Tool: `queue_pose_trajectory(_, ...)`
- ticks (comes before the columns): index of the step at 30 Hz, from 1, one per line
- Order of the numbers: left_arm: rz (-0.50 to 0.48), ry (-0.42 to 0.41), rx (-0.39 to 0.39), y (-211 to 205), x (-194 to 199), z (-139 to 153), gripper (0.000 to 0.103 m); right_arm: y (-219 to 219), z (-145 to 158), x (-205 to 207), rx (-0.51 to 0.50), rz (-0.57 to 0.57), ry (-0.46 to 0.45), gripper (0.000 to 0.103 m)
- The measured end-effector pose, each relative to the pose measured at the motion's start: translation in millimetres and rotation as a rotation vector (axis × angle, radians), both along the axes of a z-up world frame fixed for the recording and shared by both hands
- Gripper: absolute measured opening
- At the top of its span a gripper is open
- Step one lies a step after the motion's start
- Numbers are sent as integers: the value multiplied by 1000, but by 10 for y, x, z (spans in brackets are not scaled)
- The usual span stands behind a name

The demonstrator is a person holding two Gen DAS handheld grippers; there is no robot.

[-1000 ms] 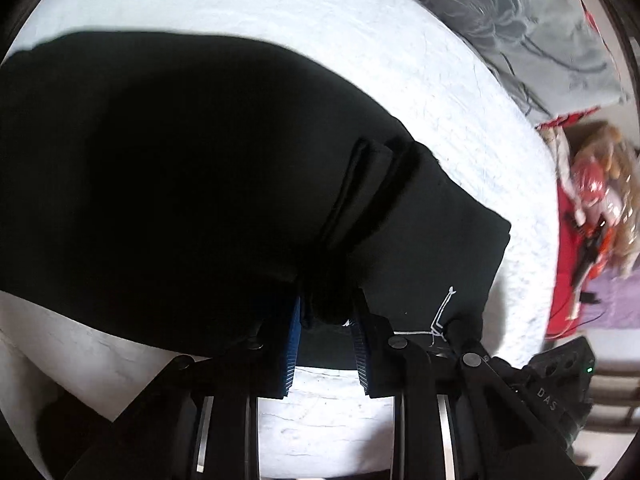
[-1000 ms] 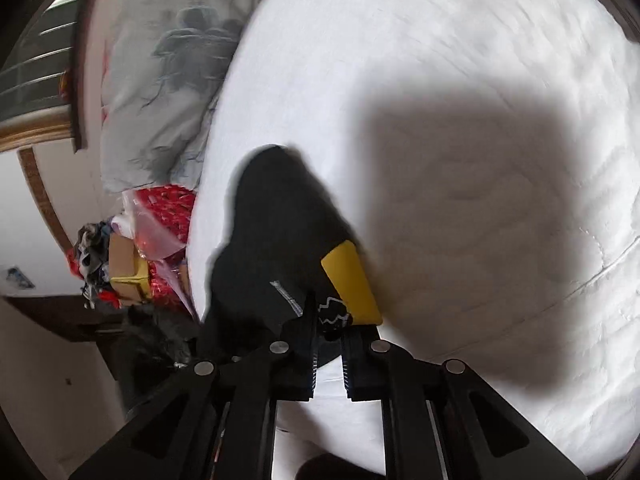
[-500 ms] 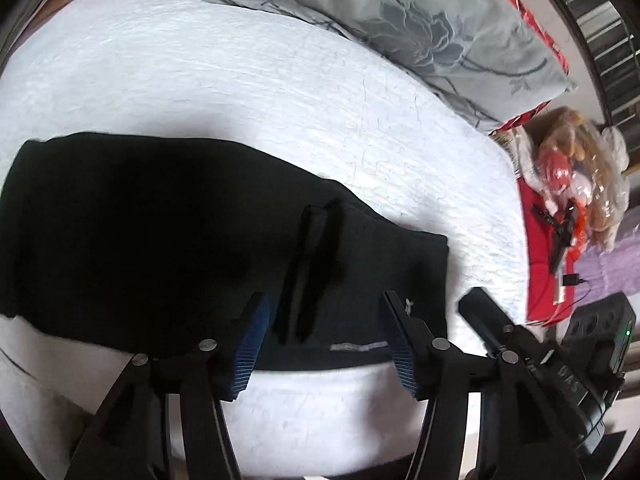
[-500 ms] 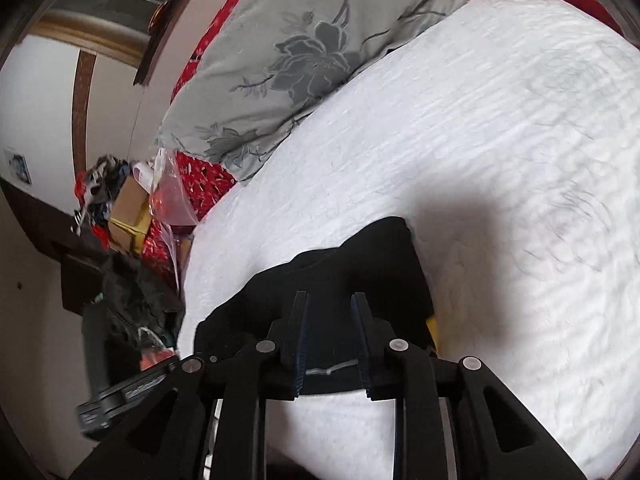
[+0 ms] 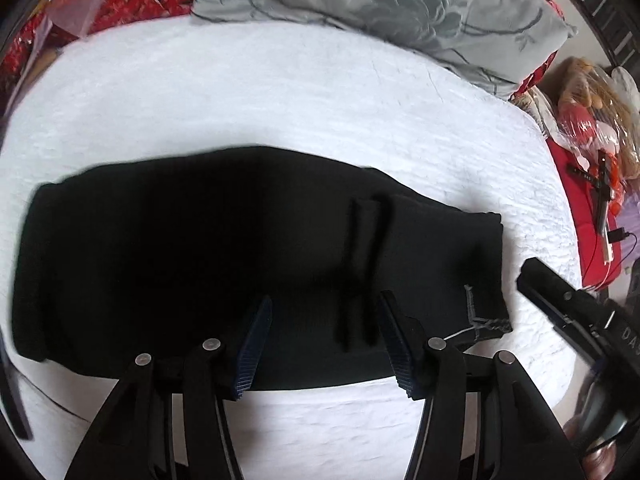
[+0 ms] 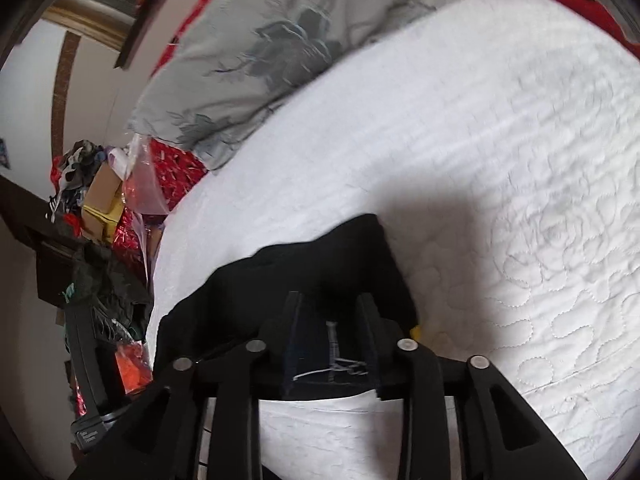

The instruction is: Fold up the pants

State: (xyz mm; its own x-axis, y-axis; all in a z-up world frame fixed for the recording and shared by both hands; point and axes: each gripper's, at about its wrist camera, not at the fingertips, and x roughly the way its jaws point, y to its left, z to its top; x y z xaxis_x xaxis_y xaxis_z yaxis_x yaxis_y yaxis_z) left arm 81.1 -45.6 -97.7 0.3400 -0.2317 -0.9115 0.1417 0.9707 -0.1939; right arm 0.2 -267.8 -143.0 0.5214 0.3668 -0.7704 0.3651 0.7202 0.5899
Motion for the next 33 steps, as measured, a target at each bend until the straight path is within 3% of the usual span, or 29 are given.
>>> queue_pose_trajectory(5,10,-84,120,374,-169,243,65,361,112,49,-77,61,-4,41)
queue_pose_trajectory(9,8,-126,209,707,-238,413,67,802,138,77,-149,144,13,51)
queue_pose_trajectory(13,77,-127,178,1236,-192,564,79,1346,186,137,-210,264,11,57)
queue_pose_trajectory(18,125,-72,117,1847,-11,668,80,2093,280,198,-249,419,-77,71)
queue_pose_trajectory(23,90,24,77,2054,316,553,81,2668,281,207,-319,549,-130,71)
queue_pose_trajectory(28,37,136,-46,2103,817,338,81,3110,252,262,-370,606,-163,71)
queue_pose_trajectory(33,-30,198,-7,2074,1206,44,81,3373,186,345,-393,611,-178,73)
